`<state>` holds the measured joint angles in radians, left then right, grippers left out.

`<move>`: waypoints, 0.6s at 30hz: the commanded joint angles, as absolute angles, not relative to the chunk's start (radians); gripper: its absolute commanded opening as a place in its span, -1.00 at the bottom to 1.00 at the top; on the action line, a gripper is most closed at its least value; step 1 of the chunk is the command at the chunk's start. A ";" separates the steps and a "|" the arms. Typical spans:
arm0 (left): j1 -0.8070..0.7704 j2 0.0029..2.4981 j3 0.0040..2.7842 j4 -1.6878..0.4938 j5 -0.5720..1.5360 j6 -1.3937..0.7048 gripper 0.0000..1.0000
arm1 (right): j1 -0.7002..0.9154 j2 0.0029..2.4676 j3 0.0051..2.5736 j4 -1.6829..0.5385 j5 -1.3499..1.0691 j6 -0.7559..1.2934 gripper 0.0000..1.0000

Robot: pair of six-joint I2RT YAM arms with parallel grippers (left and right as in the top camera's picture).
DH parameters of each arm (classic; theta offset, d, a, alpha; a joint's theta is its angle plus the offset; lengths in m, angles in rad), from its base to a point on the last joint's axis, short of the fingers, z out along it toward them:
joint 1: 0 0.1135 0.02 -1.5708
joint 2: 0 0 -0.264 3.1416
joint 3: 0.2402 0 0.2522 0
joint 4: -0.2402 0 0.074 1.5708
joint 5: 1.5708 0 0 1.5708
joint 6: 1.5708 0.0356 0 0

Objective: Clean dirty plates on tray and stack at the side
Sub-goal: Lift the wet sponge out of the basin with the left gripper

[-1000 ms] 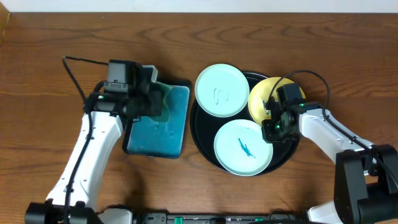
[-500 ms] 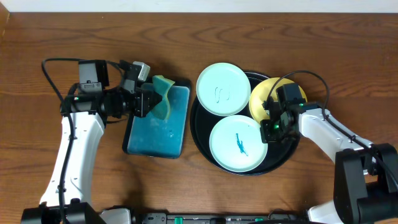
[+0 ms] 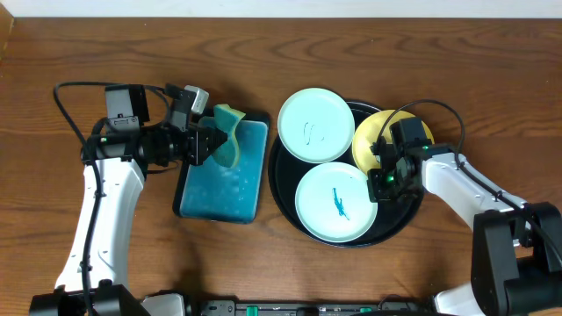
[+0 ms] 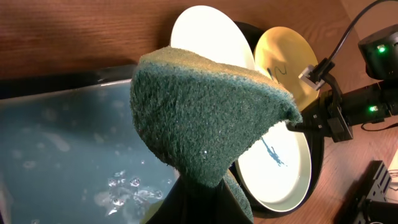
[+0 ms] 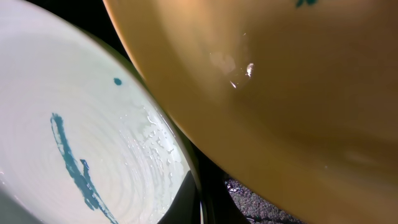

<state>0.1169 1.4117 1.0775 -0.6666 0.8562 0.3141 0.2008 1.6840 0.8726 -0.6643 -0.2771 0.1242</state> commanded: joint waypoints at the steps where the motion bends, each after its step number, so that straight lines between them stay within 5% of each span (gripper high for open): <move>1: 0.123 1.407 1.095 -0.660 0.904 0.336 -0.85 | 0.211 1.702 0.879 -0.669 -0.244 0.126 -0.97; 18: 0.323 1.583 1.095 -0.647 1.274 0.226 -0.85 | 0.211 1.702 0.879 -0.674 -0.244 0.127 -0.98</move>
<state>0.3084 1.5627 1.0775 -0.6468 1.1713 0.2325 0.2008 1.6840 0.8742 -0.6689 -0.2771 0.1242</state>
